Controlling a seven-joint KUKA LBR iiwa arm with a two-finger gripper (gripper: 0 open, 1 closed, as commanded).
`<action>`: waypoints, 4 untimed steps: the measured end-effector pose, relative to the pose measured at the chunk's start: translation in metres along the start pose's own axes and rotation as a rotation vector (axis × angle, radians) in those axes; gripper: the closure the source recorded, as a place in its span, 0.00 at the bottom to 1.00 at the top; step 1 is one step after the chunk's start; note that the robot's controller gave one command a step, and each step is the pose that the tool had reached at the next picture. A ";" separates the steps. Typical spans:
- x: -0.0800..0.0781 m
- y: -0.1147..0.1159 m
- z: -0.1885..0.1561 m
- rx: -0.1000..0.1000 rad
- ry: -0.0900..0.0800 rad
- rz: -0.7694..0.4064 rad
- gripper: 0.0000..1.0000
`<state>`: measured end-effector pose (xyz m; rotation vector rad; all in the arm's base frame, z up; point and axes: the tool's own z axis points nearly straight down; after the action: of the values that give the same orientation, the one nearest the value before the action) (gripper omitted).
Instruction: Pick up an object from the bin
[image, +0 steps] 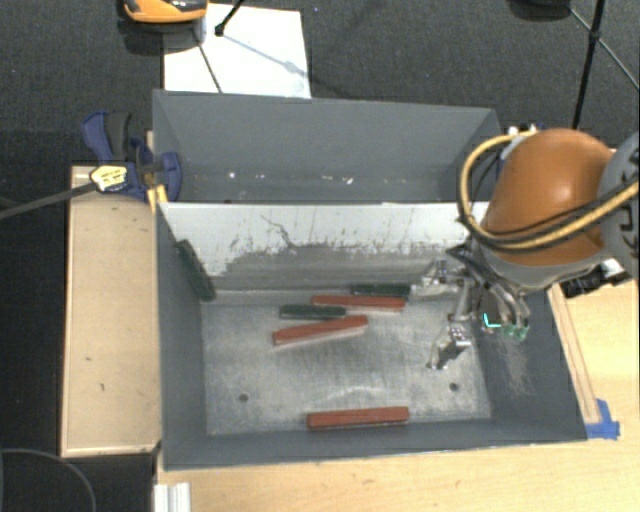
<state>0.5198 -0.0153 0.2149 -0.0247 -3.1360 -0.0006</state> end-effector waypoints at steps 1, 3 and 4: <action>-0.002 0.000 -0.004 0.000 -0.008 0.000 0.00; -0.039 0.038 0.099 0.001 -0.015 -0.140 0.00; -0.051 0.074 0.123 0.001 -0.013 -0.365 1.00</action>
Offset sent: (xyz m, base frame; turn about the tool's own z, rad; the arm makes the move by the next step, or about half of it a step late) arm -0.0048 0.0623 -0.1401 -0.1800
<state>0.5717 0.0578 0.0914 0.5474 -3.1015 -0.0004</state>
